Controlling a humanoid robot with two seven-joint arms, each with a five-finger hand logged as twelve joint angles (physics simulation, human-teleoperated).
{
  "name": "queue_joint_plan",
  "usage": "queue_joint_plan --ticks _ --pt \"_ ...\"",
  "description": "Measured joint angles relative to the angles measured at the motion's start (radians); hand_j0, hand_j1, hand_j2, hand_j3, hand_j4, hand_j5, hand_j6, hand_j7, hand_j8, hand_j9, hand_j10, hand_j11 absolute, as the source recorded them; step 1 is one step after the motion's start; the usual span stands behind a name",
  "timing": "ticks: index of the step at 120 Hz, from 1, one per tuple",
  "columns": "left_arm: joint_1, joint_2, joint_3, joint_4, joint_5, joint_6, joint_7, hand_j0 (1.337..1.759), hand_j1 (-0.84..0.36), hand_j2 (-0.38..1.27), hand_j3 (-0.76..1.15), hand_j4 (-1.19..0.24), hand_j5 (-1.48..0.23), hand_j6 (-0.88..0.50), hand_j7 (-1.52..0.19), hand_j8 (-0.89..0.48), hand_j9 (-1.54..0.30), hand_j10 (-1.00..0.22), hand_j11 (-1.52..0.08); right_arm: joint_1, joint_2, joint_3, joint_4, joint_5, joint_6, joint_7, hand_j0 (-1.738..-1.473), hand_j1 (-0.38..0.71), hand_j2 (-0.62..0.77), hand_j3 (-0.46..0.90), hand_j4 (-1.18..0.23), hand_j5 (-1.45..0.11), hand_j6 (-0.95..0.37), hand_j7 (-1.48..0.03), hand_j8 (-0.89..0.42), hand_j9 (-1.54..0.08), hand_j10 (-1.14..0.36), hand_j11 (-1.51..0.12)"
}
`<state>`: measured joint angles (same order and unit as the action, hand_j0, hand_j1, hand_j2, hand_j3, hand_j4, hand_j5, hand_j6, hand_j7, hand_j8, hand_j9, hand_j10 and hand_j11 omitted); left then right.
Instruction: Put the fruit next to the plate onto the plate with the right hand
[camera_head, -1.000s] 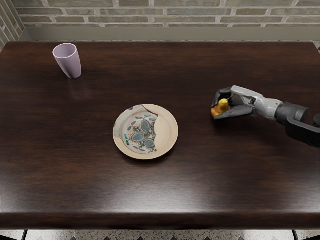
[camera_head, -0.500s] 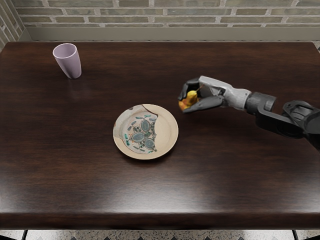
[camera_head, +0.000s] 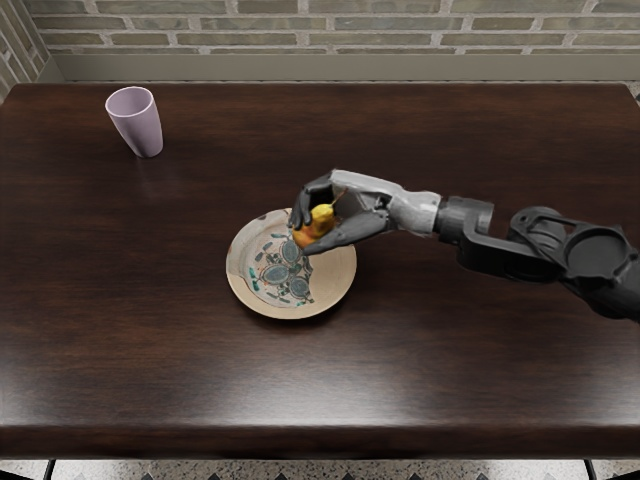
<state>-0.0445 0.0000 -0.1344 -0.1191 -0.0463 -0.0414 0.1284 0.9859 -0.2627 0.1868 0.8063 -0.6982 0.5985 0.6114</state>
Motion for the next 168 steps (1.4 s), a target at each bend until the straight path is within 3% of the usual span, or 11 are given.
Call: queue_joint_plan --ticks 38,83,122,168 --pt "0.000 0.000 0.000 0.000 0.000 0.000 0.000 1.658 0.35 0.00 0.00 0.00 0.00 0.00 0.00 0.00 0.00 0.00 0.00 0.002 0.075 -0.049 -0.016 -0.001 0.005 0.000 -1.637 0.29 0.04 0.00 -0.87 -1.10 -0.59 -1.13 -0.33 -1.14 -0.33 -1.21" --pt "0.000 0.000 0.000 0.000 0.000 0.000 0.000 1.658 0.35 0.00 0.00 0.00 0.00 0.00 0.00 0.00 0.00 0.00 0.00 0.003 0.093 -0.054 -0.018 0.013 0.007 0.000 -1.641 0.26 -0.01 0.00 -0.82 -1.03 -0.64 -1.06 -0.37 -1.07 -0.37 -1.14" --pt "0.000 0.000 -0.001 0.000 0.000 0.000 0.000 1.658 0.35 0.00 0.00 0.00 0.00 0.00 0.00 0.00 0.00 0.00 0.00 0.003 0.095 -0.052 -0.019 0.069 0.010 0.000 -1.652 0.24 -0.07 0.00 -0.62 -0.78 -0.58 -0.80 -0.49 -0.80 -0.45 -0.84" --pt "0.000 0.000 -0.001 0.000 0.000 0.000 0.000 1.658 0.35 0.00 0.00 0.00 0.00 0.00 0.00 0.00 0.00 0.00 0.00 0.002 0.112 -0.053 -0.026 0.100 0.009 -0.001 -1.657 0.15 -0.08 0.00 -0.44 -0.57 -0.43 -0.57 -0.42 -0.57 -0.41 -0.57"
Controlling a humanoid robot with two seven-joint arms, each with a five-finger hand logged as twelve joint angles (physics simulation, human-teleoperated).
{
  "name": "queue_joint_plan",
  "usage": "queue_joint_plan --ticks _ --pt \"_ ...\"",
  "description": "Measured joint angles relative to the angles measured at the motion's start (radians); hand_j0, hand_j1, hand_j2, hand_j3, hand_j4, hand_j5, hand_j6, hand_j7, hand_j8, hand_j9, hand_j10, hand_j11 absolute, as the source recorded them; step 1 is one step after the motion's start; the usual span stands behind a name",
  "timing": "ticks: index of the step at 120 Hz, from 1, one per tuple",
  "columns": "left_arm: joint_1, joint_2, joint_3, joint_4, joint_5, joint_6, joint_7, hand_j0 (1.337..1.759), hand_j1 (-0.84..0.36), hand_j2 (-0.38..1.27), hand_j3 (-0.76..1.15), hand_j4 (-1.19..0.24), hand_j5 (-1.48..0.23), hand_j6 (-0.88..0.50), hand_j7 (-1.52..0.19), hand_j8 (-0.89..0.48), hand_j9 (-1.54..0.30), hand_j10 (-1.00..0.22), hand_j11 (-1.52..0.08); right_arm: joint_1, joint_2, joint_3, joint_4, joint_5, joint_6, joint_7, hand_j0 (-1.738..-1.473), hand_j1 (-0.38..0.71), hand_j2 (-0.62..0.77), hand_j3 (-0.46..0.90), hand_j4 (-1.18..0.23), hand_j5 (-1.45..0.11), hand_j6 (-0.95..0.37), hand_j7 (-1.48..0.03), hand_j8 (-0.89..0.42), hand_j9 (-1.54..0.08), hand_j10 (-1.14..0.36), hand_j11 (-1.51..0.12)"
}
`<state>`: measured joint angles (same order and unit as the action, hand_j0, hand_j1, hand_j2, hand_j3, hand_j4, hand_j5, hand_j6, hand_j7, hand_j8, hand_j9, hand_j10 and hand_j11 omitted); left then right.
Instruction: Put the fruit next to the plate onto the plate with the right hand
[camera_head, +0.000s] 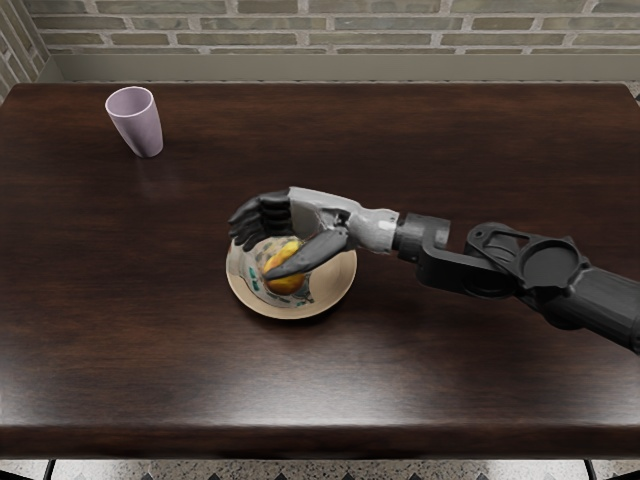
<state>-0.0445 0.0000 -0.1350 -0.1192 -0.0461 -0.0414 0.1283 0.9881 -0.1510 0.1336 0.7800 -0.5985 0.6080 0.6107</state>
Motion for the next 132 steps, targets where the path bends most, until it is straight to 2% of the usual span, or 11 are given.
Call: queue_joint_plan --ticks 76,88,109,132 --pt "0.000 0.000 0.000 0.000 0.000 0.000 0.000 1.658 0.35 0.00 0.00 0.00 0.00 0.00 0.00 0.00 0.00 0.00 0.00 0.007 -0.009 0.001 -0.002 0.077 0.003 0.000 -1.658 -0.10 -0.04 0.00 -0.21 -0.28 -0.21 -0.28 -0.21 -0.28 -0.21 -0.28" --pt "0.000 0.000 0.000 0.000 0.000 0.000 0.000 1.658 0.35 0.00 0.00 0.00 0.00 0.00 0.00 0.00 0.00 0.00 0.00 0.019 -0.040 0.004 -0.001 0.100 0.003 -0.006 -1.658 -0.15 -0.03 0.00 -0.17 -0.22 -0.17 -0.22 -0.17 -0.22 -0.17 -0.22" --pt "0.000 0.000 0.000 0.000 0.000 0.000 0.000 1.658 0.35 0.00 0.00 0.00 0.00 0.00 0.00 0.00 0.00 0.00 0.00 0.046 -0.150 0.000 0.001 0.186 0.003 -0.071 -1.658 -0.26 -0.01 0.00 -0.07 -0.10 -0.07 -0.10 -0.07 -0.10 -0.07 -0.10" --pt "0.000 0.000 0.000 0.000 0.000 0.000 0.000 1.658 0.35 0.00 0.00 0.00 0.00 0.00 0.00 0.00 0.00 0.00 0.00 0.088 -0.261 -0.076 0.006 0.244 0.003 -0.087 -1.658 -0.32 0.00 0.00 -0.03 -0.04 -0.03 -0.04 -0.03 -0.04 -0.03 -0.04"
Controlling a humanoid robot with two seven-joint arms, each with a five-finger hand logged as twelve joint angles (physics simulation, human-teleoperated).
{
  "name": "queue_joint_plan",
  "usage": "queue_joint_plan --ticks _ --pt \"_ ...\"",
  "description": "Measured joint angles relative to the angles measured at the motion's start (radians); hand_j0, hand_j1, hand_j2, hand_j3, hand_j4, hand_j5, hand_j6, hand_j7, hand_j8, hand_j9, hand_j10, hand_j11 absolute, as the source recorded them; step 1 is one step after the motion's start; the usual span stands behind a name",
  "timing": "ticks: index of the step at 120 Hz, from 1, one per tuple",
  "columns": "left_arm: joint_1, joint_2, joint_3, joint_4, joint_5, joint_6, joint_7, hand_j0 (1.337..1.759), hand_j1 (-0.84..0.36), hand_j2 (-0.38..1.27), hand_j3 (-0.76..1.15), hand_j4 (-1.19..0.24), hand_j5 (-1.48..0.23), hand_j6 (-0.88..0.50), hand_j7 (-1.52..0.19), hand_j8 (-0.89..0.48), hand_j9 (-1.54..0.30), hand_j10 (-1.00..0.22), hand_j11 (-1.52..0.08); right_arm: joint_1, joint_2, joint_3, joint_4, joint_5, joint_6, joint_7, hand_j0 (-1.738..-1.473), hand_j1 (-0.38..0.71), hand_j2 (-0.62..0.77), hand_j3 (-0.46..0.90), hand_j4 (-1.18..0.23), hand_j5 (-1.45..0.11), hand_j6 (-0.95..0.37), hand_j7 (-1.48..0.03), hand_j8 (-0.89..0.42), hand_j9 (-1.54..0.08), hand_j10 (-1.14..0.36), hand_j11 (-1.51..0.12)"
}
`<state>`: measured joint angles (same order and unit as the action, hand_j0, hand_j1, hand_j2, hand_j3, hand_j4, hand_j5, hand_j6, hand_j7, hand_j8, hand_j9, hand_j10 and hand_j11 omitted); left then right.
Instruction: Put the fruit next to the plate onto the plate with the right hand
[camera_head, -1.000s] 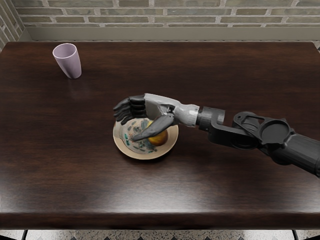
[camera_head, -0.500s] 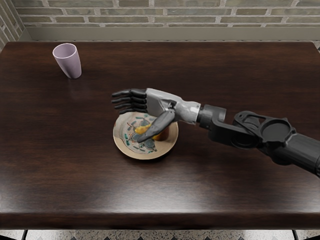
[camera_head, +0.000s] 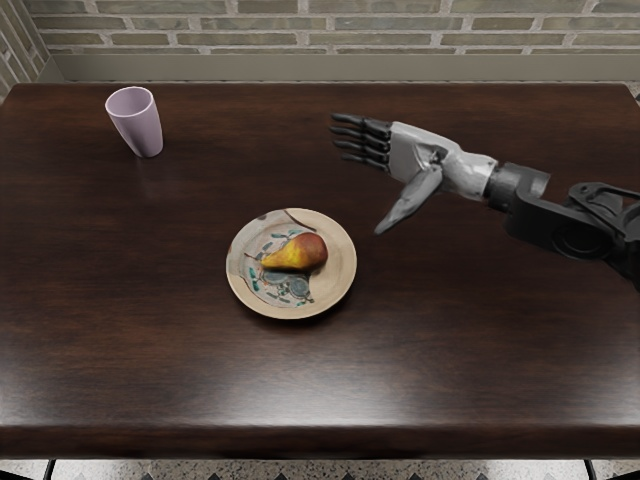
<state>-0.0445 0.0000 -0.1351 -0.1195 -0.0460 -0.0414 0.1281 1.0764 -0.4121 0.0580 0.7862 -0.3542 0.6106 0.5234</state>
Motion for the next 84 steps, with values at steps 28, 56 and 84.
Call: queue_joint_plan --ticks 28,56,84 --pt "0.000 0.000 0.000 0.000 0.000 0.000 0.000 1.658 0.35 0.00 0.00 0.00 0.00 0.00 0.00 0.00 0.00 0.00 0.00 0.057 -0.104 -0.150 0.016 0.065 0.000 -0.002 -1.658 -0.34 0.00 0.00 -0.01 -0.01 -0.01 -0.01 -0.01 -0.01 -0.01 -0.01" --pt "0.000 0.000 0.000 0.000 0.000 0.000 0.000 1.658 0.35 0.00 0.00 0.00 0.00 0.00 0.00 0.00 0.00 0.00 0.00 0.073 -0.155 -0.177 0.067 0.066 0.000 -0.008 -1.658 -0.35 0.00 0.00 0.00 0.00 0.00 0.00 0.00 0.00 0.00 0.00" --pt "-0.003 0.000 0.000 -0.001 -0.001 0.000 0.000 1.658 0.35 0.00 0.00 0.00 0.00 0.00 0.00 0.00 0.00 0.00 0.00 0.078 -0.160 -0.177 0.078 0.065 0.000 -0.046 -1.658 -0.35 0.00 0.00 0.00 0.00 0.00 0.00 0.00 0.00 0.00 0.00"
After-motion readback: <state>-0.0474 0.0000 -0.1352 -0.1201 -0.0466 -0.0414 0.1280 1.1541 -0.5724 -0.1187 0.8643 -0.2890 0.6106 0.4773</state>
